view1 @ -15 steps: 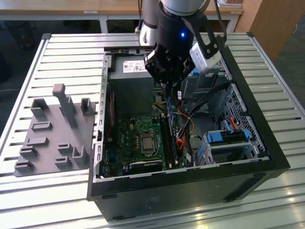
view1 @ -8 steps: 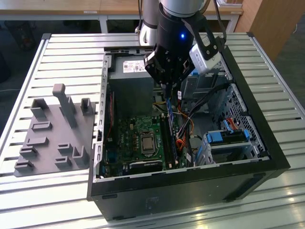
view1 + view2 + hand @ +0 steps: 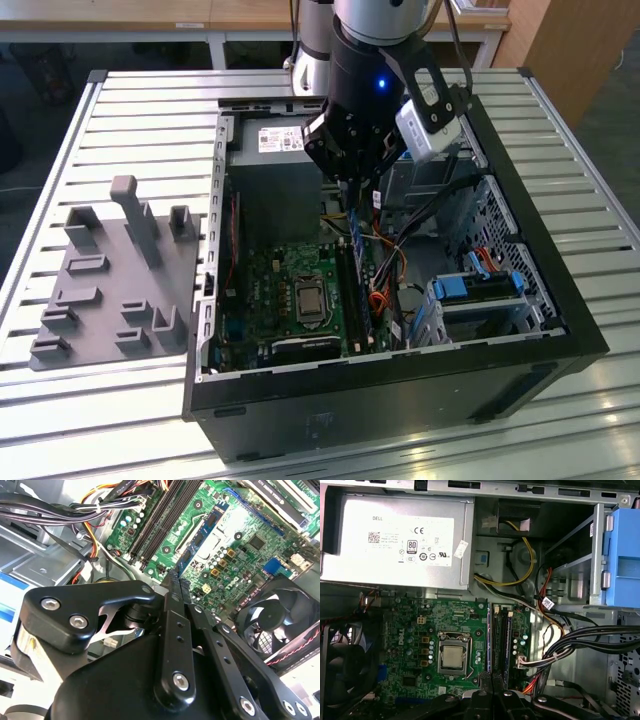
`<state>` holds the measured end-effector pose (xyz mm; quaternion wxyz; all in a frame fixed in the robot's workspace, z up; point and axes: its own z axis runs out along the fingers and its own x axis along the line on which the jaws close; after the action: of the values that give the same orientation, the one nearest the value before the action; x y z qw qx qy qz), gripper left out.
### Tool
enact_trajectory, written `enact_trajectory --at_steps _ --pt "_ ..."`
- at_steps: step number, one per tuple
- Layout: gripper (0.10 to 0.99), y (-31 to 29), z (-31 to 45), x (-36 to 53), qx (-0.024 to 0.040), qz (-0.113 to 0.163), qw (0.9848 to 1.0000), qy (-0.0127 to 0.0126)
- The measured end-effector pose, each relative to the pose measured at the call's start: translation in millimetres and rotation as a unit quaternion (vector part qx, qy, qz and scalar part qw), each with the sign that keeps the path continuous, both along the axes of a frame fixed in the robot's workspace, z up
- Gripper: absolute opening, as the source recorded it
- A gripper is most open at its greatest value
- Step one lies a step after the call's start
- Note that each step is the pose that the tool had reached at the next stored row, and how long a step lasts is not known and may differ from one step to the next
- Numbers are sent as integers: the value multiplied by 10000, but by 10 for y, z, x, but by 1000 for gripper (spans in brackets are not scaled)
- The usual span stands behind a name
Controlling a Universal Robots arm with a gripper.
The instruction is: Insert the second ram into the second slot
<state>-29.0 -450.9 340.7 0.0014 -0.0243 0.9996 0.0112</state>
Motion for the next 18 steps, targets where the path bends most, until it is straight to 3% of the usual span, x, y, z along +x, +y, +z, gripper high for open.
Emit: enact_trajectory --at_steps 18 --pt "114 0 -43 0 0 0 10000 0"
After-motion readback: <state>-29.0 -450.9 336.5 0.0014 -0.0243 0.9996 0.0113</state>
